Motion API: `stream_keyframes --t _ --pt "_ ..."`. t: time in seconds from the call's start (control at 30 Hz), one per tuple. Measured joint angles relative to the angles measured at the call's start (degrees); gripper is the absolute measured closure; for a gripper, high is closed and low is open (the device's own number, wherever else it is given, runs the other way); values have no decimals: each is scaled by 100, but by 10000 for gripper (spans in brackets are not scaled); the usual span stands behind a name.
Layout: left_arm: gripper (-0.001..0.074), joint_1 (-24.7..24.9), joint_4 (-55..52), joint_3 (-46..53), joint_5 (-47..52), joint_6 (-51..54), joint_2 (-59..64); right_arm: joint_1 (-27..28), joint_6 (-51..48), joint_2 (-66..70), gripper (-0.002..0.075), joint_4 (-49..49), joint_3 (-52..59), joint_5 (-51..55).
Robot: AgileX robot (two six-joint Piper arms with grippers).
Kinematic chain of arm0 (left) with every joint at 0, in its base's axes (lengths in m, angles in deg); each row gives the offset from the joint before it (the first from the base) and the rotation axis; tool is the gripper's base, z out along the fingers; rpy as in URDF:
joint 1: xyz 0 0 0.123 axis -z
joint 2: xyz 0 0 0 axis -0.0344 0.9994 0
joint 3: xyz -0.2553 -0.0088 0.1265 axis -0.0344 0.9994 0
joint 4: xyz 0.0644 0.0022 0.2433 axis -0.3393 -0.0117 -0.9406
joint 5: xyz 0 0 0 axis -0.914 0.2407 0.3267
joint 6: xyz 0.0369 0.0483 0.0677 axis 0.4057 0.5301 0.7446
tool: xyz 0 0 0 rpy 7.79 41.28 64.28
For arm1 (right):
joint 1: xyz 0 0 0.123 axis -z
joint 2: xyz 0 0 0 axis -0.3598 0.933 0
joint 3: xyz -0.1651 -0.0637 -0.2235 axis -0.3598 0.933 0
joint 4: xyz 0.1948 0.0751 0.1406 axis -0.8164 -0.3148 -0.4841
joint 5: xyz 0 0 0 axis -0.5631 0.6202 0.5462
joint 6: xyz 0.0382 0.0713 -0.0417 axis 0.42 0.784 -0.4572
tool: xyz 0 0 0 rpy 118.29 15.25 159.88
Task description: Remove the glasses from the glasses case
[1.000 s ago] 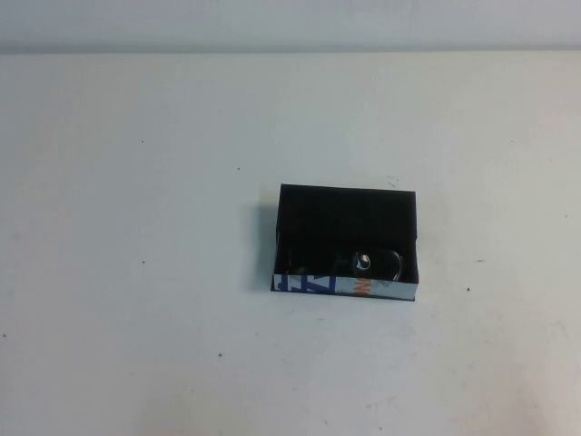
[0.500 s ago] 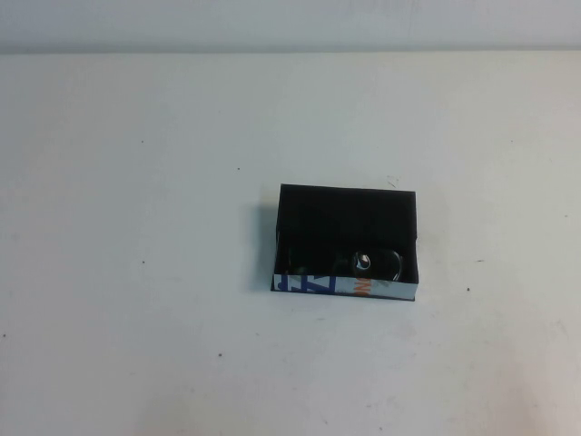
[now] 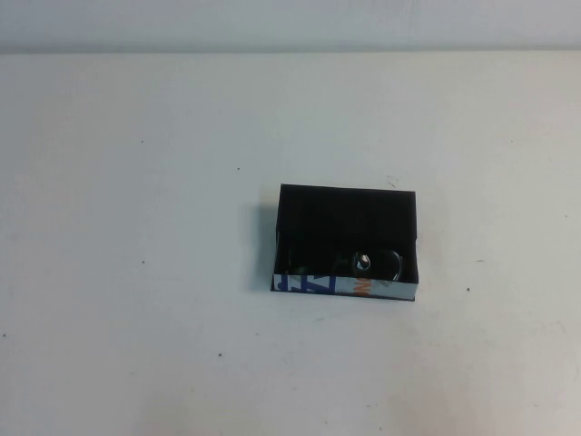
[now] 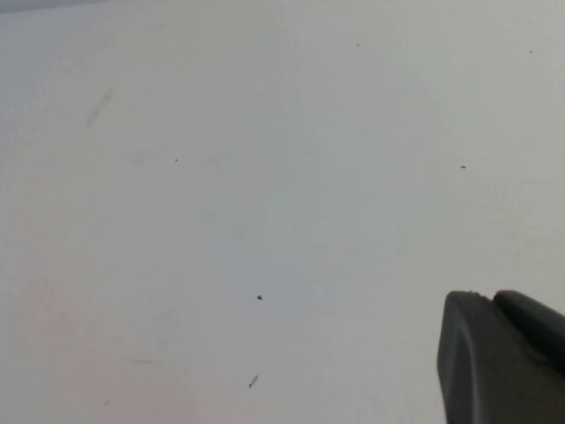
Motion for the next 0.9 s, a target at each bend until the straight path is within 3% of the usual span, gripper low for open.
stream_keyframes --t 0.37,0.73,0.9 --pt "739 0 0 0 0 0 0 -47 -353 1950 744 -670 -508 -120" --pt "739 0 0 0 0 0 0 -950 -2603 5123 744 -580 -3435 2041" --pt "740 0 0 0 0 0 0 -1587 -2935 6587 744 70 -4555 2888"
